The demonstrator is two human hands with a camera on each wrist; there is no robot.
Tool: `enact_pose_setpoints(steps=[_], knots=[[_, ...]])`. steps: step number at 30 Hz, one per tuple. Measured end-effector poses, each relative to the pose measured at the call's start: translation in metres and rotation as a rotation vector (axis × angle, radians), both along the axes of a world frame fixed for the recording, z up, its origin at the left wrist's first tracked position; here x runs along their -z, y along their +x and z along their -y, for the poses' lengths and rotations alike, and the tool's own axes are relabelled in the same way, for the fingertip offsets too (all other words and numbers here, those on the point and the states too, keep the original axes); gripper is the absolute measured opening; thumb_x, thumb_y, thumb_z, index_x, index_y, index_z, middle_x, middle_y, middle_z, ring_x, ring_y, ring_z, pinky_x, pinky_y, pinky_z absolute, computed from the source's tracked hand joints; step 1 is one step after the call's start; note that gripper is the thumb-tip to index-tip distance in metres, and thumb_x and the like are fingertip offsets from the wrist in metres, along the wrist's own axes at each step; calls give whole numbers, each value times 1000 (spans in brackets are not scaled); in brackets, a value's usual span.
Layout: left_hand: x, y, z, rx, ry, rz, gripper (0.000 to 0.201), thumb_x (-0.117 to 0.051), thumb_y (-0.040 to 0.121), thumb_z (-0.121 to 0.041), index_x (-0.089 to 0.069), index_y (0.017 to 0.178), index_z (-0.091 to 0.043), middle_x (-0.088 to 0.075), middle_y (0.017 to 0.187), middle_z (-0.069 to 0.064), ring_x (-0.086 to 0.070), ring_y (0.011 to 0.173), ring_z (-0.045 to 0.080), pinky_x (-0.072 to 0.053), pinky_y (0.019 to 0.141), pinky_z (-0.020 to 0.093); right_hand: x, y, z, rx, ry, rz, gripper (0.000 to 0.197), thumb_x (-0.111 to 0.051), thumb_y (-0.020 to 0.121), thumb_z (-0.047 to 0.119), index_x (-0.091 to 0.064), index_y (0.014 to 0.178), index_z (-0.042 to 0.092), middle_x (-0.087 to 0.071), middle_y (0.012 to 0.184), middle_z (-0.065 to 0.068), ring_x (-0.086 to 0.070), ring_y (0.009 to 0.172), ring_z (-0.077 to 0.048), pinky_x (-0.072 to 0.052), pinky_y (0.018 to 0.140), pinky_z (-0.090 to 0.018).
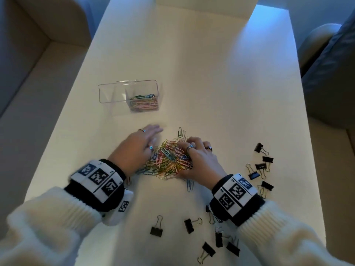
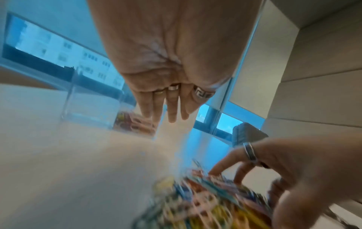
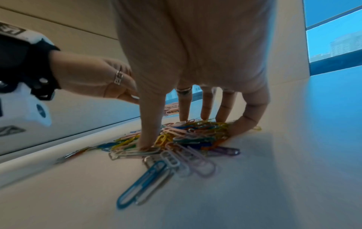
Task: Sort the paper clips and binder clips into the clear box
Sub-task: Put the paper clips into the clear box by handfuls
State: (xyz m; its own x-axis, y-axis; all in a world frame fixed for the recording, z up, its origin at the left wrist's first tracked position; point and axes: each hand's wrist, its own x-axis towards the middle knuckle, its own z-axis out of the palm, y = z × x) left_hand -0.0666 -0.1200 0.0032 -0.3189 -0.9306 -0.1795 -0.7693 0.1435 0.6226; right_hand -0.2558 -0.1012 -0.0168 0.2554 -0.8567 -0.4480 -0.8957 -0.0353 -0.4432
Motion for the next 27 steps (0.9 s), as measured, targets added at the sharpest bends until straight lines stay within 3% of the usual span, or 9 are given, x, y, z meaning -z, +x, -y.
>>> enact_pose_setpoints(steps=[3,8,12,16,19,22,25,27], knots=[[-22,15,9,-56,-131,-14,37,-45,93,-8,-51,129,-15,-52,134,5,-46,125,20,-26,102,21,0,6,2,16,-38,39,68,-73,72,29,-42,133,32,-31,135,6,-34,121,-22,-38,99,-44],[-47,32,34,-101,-277,16,35,-49,91,-5,-55,124,-13,-59,124,7,-53,113,22,-31,90,17,0,12,8,-1,-84,82,41,-71,76,21,-59,114,28,-44,121,8,-35,111,-17,-44,86,-34],[-55,43,48,-129,-327,49,34,-50,90,-6,-56,122,-13,-58,125,8,-52,115,25,-32,94,22,3,12,13,23,-100,130,22,-66,81,19,-65,101,26,-54,106,8,-42,104,-15,-43,86,-29],[-55,51,66,-149,-368,76,34,-51,89,-6,-55,123,-10,-56,125,11,-51,116,26,-32,96,25,3,9,23,71,-44,168,18,-67,80,20,-68,98,20,-62,98,4,-52,95,-13,-40,84,-20],[-51,56,83,-158,-317,121,42,-54,89,-15,-47,130,-10,-48,134,12,-42,125,28,-29,103,30,0,7,31,121,14,179,13,-68,80,16,-70,93,17,-64,90,2,-56,78,-9,-44,72,-13],[-45,62,99,-182,-141,233,65,-59,86,-33,-29,141,-14,-34,146,12,-26,137,27,-19,113,42,-4,2,37,186,48,234,8,-68,80,11,-70,88,13,-60,77,4,-57,62,-8,-45,53,-3],[-33,69,108,-144,32,366,82,-64,79,-43,-20,144,-20,-31,148,11,-21,139,28,-12,114,50,-10,-2,42,181,-9,256,6,-68,80,10,-71,85,11,-66,79,2,-58,67,-3,-43,60,1],[-24,72,108,-132,66,339,80,-68,78,-36,-23,143,-21,-39,142,11,-28,132,31,-20,111,47,-17,-3,48,172,-47,270,7,-70,78,12,-72,85,13,-66,80,5,-56,69,3,-41,64,3]])
